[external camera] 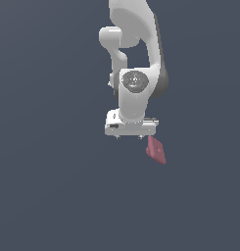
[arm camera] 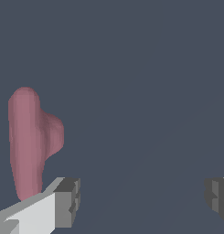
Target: Pick up the object and move it to a goal position.
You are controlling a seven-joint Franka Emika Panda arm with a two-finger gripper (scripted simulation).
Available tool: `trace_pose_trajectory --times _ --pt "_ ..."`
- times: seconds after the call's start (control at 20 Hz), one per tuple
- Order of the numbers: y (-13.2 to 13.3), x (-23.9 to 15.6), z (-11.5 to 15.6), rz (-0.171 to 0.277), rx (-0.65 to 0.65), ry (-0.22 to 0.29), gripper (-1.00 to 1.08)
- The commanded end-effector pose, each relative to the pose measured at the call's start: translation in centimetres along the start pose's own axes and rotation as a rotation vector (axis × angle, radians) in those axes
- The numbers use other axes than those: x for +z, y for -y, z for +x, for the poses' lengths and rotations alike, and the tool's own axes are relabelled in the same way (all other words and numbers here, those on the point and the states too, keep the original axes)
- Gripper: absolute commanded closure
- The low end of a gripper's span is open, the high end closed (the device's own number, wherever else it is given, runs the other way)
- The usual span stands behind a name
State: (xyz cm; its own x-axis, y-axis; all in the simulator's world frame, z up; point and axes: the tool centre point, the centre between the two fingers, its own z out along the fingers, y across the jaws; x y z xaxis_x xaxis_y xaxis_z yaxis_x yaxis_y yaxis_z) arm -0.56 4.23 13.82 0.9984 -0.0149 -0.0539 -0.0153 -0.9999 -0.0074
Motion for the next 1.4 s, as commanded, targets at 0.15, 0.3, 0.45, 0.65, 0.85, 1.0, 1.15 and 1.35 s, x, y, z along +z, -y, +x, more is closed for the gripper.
trace_pose_trajectory --times 0.15,0.3,0.45,0.65,0.85,1.0,1.15,1.35 --pt "4.4 0.5 0.9 -0.006 0.002 -0.019 -0.92" --pt "7.3 0.9 1.2 -0.008 0.005 -0.031 -0.92" --pt "9.6 1.2 1.4 -0.008 0.006 -0.041 -0.92" --pt "11.7 1.5 1.5 -0.008 0.008 -0.05 -0.92" --pt "12.5 1.6 1.5 -0.007 0.009 -0.053 -0.92" --pt "12.5 1.6 1.5 -0.007 0.007 -0.053 -0.92" --pt "12.5 2.2 1.5 -0.007 0.007 -0.053 -0.92" --pt "12.5 4.0 1.6 -0.007 0.008 -0.053 -0.92"
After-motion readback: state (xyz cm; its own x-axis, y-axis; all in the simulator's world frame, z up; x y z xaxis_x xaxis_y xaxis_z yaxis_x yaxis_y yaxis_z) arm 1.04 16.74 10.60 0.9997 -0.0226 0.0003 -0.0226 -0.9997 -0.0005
